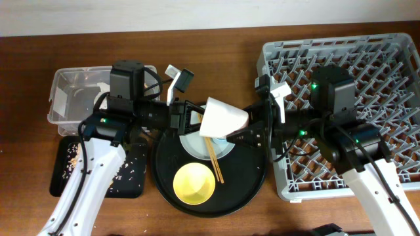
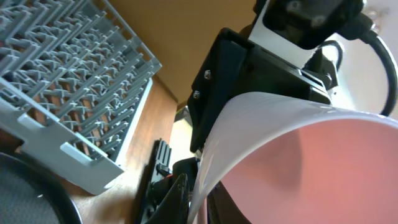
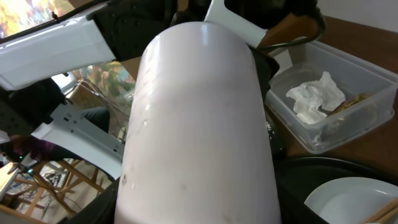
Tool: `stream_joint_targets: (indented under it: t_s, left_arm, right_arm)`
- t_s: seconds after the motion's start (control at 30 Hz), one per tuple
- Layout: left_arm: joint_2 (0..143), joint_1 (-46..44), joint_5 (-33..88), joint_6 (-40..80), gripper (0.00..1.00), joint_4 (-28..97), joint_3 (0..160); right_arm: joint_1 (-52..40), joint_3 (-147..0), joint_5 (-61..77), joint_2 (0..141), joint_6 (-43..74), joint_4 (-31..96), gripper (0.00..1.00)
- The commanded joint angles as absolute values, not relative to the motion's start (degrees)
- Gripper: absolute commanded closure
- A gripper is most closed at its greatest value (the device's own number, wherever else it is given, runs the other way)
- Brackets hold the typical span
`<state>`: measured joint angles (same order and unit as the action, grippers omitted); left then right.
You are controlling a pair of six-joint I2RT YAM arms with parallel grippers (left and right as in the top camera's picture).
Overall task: Sort waste into correct bins and load items into the dishwasher rack
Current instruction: 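Hand pink cup from left gripper to right gripper above tray, then place pink cup upside down in dish rack with right gripper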
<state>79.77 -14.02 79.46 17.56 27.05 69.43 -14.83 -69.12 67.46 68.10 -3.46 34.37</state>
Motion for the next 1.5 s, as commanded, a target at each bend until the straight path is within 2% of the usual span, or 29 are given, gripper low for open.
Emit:
stream_joint_targets:
  t_s: [0.0, 0.17, 0.33, 0.47, 0.53, 0.6, 0.7, 0.73, 0.93, 0.97, 1.03, 1.1, 1.23, 1.47]
  left_arm:
    - [79.48, -14.15, 75.18, 16.78, 0.89, 30.06, 70.28]
    - [79.48, -14.15, 71.13, 12.01, 0.89, 37.71, 70.28]
    - [79.48, -14.15, 68.2, 11.88, 0.89, 38.26, 70.28]
    - [79.48, -14.13, 64.42, 11.88, 0.84, 38.44, 70.28]
    - [79.48, -14.09, 60.88, 11.9, 0.76, 38.46, 70.28]
    - [79.48, -13.91, 54.3, 11.92, 0.61, 38.46, 70.28]
    - [79.48, -12.23, 42.78, 12.78, 0.55, 38.7, 70.28]
    - [79.48, -11.31, 39.77, 12.78, 0.47, 38.98, 70.28]
    - [79.48, -8.75, 30.22, 12.73, 0.37, 43.68, 70.28]
    - [79.48, -8.78, 28.58, 12.73, 0.31, 44.36, 70.28]
    - [79.48, -8.82, 25.71, 12.73, 0.07, 45.47, 70.28]
    - [79.48, -8.82, 24.14, 12.73, 0.01, 45.98, 70.28]
    - [79.48, -8.82, 24.14, 12.73, 0.01, 45.98, 70.28]
    - [79.48, -8.82, 24.16, 12.73, 0.01, 45.98, 70.28]
  right_arm:
    - [-14.87, -70.08, 67.26, 68.18, -4.03, 32.75, 0.6]
    - [-14.87, -70.08, 67.26, 68.18, -2.37, 30.2, 0.6]
    - [-14.87, -70.08, 67.24, 68.18, 2.61, 24.95, 0.6]
    - [-14.87, -70.08, 67.0, 68.18, 7.11, 19.64, 0.6]
    - [-14.87, -70.08, 66.59, 68.18, 8.03, 18.48, 0.6]
    - [-14.87, -70.08, 64.49, 68.18, 8.03, 19.16, 0.6]
    - [-14.22, -70.08, 55.44, 68.18, 8.01, 22.7, 0.62]
    - [-13.52, -70.08, 51.77, 68.18, 8.03, 24.32, 0.62]
    - [-6.09, -70.11, 29.61, 68.18, 8.03, 38.22, 0.64]
    - [-4.73, -70.24, 27.09, 68.18, 8.01, 39.81, 0.65]
    - [-0.78, -71.24, 20.32, 68.2, 8.03, 43.88, 0.66]
    - [1.96, -72.31, 16.67, 68.25, 8.01, 46.11, 0.66]
    - [3.14, -73.82, 11.18, 69.04, 8.03, 47.79, 0.66]
    - [3.03, -85.14, 5.3, 78.94, 8.01, 59.68, 0.66]
